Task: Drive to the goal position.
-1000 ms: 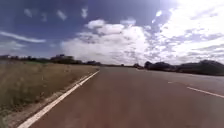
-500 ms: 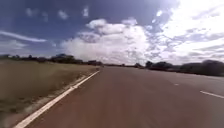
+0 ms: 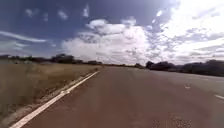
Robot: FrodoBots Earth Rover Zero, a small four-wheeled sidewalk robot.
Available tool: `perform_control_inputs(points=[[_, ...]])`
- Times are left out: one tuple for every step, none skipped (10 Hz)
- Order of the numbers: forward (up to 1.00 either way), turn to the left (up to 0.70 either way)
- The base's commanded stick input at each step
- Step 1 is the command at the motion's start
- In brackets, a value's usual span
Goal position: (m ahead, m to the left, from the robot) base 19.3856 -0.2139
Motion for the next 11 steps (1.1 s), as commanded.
perform_control_inputs(points=[[1.00,0.00],[1.00,0.00],[1.00,0.00],[1.00,0.00],[1.00,0.00],[1.00,0.00],[1.00,0.00],[1.00,0.00],[1.00,0.00],[1.00,0.00],[1.00,0.00]])
